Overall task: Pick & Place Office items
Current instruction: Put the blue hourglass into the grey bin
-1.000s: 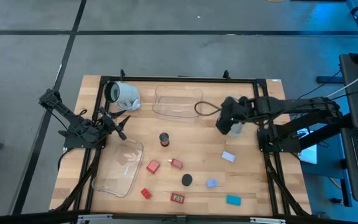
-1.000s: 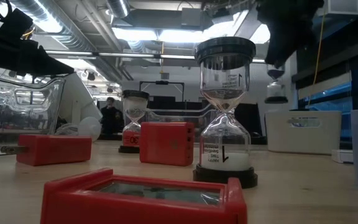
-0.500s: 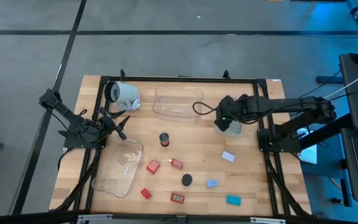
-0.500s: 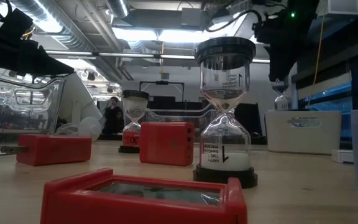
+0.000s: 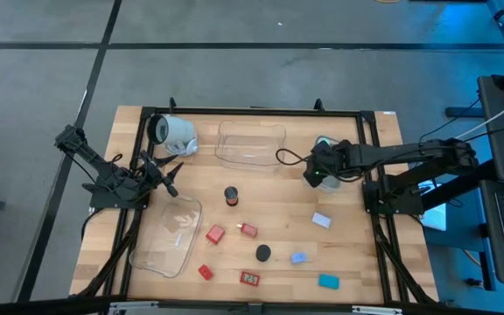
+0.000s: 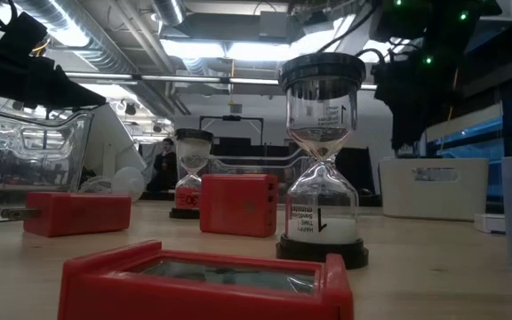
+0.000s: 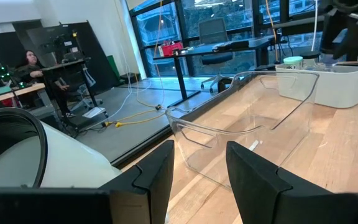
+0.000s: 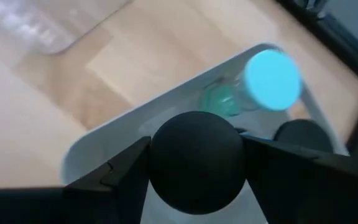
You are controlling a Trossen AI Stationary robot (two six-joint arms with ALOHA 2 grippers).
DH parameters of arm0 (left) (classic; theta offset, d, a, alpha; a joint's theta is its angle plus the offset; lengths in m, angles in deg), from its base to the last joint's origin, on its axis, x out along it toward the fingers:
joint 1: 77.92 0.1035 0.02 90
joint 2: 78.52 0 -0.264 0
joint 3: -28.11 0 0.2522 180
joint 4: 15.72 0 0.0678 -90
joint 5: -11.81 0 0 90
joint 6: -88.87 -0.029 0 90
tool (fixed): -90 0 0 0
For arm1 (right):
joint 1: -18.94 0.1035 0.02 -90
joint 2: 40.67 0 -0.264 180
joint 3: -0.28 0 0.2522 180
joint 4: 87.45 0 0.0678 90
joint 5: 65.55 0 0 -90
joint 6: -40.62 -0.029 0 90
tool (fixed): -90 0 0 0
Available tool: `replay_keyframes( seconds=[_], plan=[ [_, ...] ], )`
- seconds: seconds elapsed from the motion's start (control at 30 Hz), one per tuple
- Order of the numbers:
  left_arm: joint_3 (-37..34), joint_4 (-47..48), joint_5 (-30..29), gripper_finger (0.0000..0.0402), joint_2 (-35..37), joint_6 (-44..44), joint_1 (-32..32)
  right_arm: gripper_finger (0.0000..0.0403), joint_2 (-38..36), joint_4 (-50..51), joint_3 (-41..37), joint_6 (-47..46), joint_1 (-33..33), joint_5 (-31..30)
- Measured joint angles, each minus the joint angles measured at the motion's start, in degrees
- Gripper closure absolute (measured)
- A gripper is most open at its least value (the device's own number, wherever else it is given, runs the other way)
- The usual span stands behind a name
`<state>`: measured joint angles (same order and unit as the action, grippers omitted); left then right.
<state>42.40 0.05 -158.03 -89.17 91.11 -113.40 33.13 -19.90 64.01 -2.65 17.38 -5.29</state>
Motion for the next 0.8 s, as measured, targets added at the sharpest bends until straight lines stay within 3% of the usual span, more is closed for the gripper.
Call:
replay_keyframes(
  seconds=[0.17,0.43,0.6,0.8],
  plan=[
    [0.0,0.0,0.0,0.0258,0.0,0.0,0.0,0.0158,0.0,-3.1,-2.3,0.0,-1.5,-2.0],
    [0.0,0.0,0.0,0.0258,0.0,0.0,0.0,0.0179,0.0,-8.1,-6.0,0.4,-3.2,-1.0],
    [0.0,0.0,0.0,0.0258,0.0,0.0,0.0,0.0164,0.0,-8.4,-6.2,0.4,-4.3,-3.7],
    [0.0,0.0,0.0,0.0258,0.0,0.0,0.0,0.0163,0.0,-10.7,-6.2,1.8,-4.8,-2.6]
  ],
)
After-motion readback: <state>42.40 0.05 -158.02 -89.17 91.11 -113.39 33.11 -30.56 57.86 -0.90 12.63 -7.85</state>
